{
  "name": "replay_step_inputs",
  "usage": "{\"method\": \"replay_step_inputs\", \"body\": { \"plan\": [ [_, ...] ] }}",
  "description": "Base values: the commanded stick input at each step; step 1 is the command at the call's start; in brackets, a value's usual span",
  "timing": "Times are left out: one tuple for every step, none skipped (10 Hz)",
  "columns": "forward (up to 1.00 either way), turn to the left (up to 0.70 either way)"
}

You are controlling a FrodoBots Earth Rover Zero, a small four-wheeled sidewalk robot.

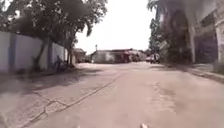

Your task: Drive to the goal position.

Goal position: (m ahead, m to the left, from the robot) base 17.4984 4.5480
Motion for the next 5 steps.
{"method": "replay_step_inputs", "body": {
  "plan": [
    [1.00,0.00],
    [1.00,0.00],
    [1.00,0.00],
    [1.00,0.00],
    [1.00,0.00]
  ]
}}
